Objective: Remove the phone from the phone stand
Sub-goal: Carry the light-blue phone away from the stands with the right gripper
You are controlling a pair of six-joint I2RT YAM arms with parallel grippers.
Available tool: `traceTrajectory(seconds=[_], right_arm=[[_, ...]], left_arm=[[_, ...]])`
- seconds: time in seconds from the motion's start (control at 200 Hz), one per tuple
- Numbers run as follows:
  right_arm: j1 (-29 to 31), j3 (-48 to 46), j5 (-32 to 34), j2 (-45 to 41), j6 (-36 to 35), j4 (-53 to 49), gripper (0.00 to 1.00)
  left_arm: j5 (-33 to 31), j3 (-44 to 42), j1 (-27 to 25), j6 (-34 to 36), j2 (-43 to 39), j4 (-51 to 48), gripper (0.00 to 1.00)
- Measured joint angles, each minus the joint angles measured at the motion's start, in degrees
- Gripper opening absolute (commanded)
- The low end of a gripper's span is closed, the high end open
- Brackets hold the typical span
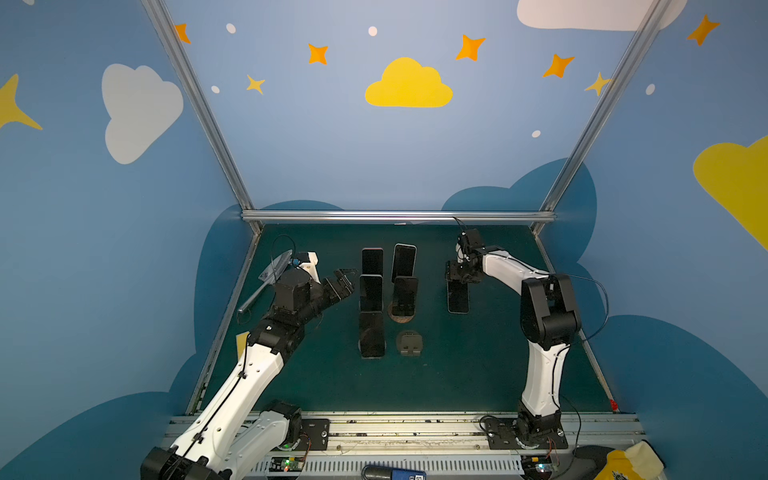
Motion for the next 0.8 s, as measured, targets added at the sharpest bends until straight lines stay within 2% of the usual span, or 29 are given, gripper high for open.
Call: traceTrajectory(seconds=[0.365,0.801], right_arm=[[0.2,6.5,0.5,5.7,1.1,-8.6,0.63],[0.7,8.7,0.5,7.0,1.4,-10.8,0.70]], left_arm=[[-0.1,0.0,0.0,-0.1,0.0,0.0,1.00],[-0.1,0.0,0.0,-0.1,-0.5,0.0,1.00]])
